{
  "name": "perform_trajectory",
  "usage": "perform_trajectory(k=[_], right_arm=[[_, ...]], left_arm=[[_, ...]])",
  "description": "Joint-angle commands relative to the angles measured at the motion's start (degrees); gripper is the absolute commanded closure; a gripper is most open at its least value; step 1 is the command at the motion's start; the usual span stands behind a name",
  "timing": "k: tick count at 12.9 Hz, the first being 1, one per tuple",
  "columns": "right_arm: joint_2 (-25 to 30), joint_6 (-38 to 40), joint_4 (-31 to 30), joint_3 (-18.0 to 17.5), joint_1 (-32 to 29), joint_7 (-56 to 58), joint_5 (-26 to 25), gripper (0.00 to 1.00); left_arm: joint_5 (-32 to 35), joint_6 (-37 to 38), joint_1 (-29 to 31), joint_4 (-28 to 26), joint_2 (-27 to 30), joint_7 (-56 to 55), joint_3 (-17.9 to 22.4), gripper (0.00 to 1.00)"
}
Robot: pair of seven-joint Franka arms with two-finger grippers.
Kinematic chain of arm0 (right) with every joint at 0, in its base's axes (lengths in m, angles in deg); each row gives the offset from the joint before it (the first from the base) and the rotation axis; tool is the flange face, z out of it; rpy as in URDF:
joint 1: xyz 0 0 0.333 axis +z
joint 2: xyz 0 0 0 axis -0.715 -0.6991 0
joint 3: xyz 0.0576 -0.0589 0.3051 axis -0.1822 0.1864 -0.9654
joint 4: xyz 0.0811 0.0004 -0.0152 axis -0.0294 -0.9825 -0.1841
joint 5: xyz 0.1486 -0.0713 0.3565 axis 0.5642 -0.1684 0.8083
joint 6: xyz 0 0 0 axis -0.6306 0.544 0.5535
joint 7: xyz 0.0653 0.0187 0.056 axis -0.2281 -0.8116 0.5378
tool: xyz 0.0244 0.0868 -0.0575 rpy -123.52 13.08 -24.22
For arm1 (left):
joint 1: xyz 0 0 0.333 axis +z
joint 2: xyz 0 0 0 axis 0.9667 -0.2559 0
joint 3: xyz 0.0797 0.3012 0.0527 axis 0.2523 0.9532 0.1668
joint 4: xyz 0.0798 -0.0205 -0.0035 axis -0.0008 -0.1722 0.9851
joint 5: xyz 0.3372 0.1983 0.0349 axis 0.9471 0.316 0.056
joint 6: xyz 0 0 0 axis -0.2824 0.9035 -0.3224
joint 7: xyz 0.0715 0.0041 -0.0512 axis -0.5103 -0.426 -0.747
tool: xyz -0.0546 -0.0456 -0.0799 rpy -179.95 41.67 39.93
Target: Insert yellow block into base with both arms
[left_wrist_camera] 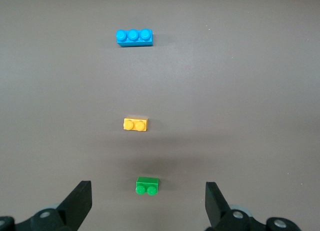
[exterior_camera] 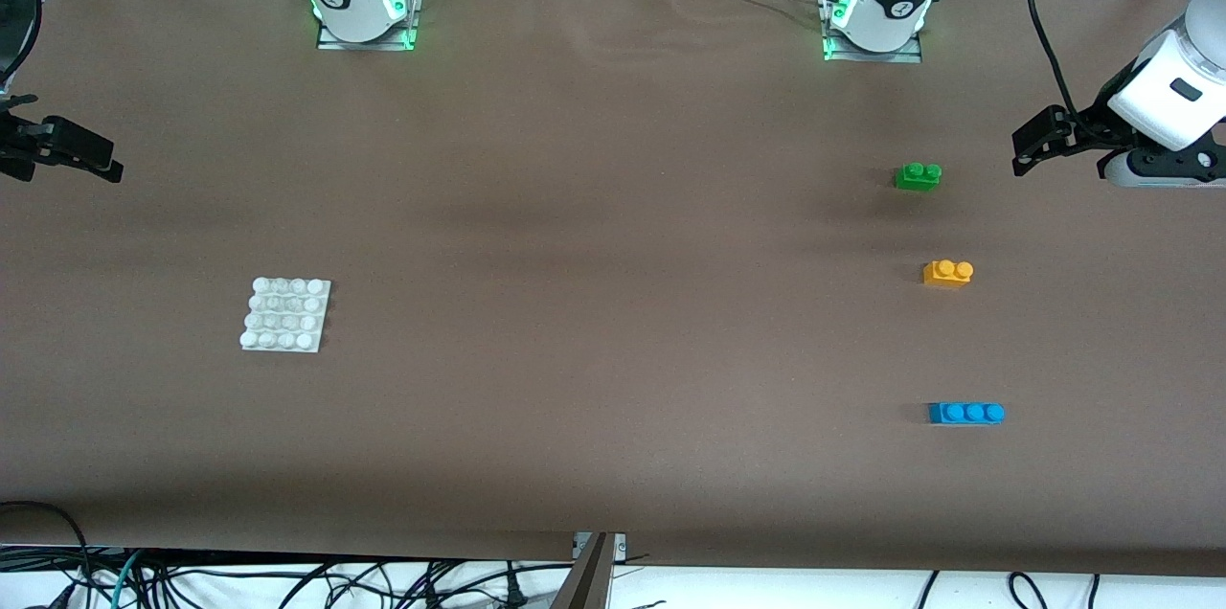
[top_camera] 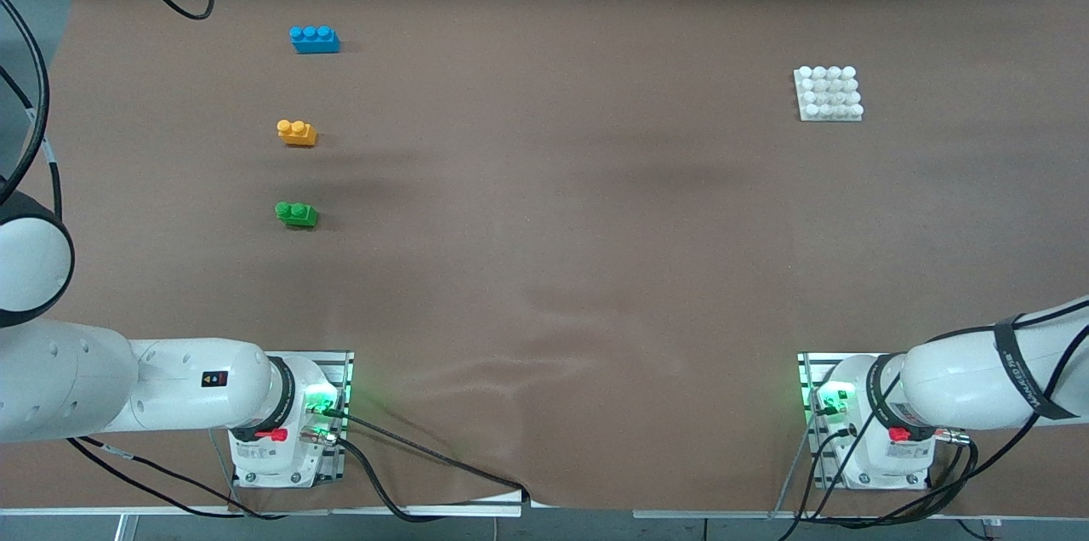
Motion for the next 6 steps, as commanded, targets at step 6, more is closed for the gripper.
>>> perform_trajectory(k=[6], right_arm=[[0.5, 0.3, -0.2, -0.9, -0.6, 0.0, 0.2, 0.0]], left_arm=[[1.0, 0.9, -0.2, 0.7, -0.1, 0.4, 0.1, 0.0]])
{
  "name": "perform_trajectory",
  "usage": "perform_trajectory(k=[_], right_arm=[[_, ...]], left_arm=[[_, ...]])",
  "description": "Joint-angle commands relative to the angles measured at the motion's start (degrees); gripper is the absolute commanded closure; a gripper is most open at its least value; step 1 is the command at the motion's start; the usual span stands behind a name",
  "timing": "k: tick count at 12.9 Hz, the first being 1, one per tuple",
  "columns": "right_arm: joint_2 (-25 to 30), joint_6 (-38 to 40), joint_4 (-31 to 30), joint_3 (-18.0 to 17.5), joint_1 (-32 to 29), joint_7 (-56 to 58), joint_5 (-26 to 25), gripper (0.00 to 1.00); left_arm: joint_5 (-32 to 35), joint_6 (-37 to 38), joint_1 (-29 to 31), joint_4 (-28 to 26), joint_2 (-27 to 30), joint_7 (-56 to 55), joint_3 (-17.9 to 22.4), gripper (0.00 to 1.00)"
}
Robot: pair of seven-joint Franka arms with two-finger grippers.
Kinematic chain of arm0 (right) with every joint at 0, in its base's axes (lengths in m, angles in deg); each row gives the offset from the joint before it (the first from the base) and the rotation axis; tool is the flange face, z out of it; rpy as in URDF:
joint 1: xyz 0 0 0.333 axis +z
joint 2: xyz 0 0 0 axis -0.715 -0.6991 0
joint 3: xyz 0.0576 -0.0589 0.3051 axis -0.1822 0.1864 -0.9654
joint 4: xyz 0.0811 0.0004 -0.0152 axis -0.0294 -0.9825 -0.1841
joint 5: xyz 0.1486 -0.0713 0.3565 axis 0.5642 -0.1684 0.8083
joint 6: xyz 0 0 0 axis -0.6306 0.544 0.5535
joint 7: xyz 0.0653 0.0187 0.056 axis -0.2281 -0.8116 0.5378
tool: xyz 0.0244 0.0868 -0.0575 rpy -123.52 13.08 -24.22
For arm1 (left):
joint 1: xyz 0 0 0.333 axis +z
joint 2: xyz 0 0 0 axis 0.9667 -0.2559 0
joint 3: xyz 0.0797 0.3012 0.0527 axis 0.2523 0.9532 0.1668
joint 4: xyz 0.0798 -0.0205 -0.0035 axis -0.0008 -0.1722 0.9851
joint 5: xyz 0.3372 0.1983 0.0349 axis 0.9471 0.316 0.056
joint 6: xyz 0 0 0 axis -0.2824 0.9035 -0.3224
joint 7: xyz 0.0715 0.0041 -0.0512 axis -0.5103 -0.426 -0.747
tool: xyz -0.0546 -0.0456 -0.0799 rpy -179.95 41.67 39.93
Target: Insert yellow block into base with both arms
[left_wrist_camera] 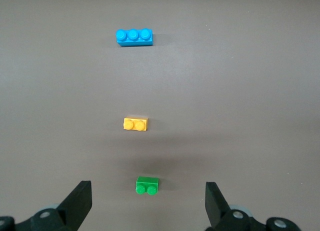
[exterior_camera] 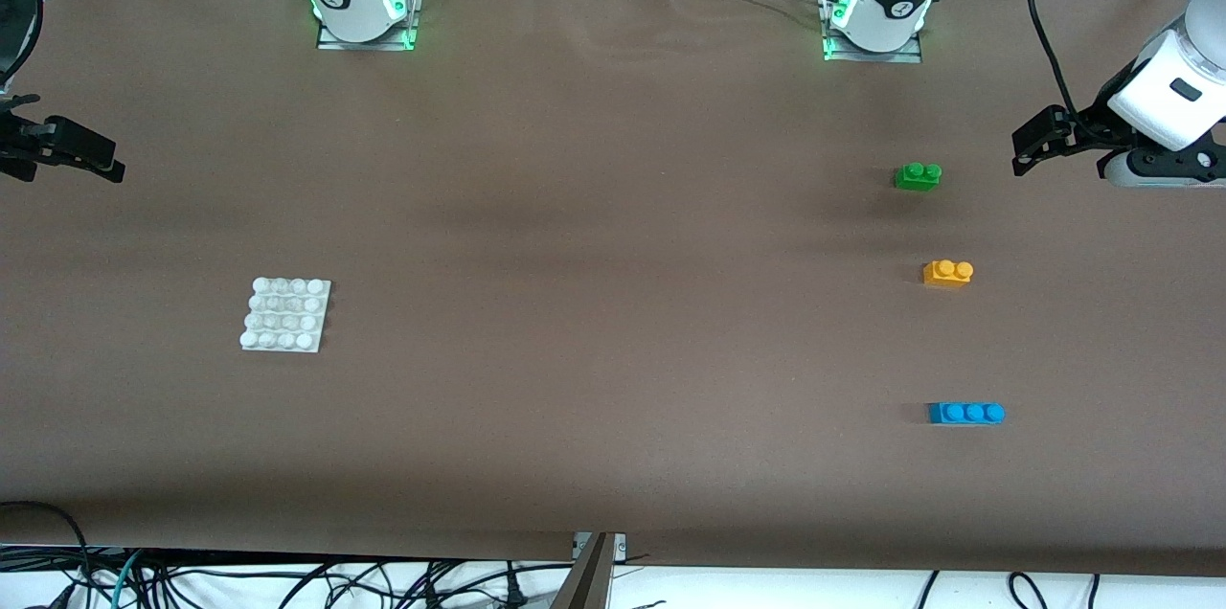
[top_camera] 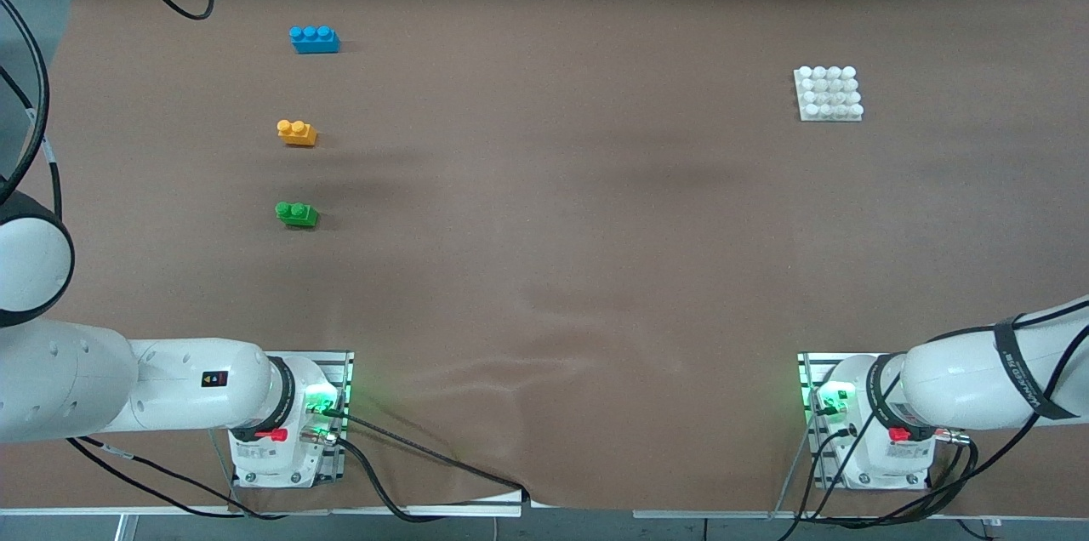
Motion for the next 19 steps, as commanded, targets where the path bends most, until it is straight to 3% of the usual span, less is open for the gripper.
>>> perform_trajectory(k=[1, 19], right_arm=[[0.5, 0.3, -0.2, -0.7, -0.6, 0.0, 0.2, 0.0], [0.1, 0.3, -0.2, -0.6, -0.7, 0.0, 0.3, 0.0]], left_arm=[[1.0, 0.9, -0.2, 0.7, -0.2, 0.6, 0.0, 0.0], [1.2, 2.8, -0.1, 4.3, -2.4, 0.7, 0.2, 0.0]])
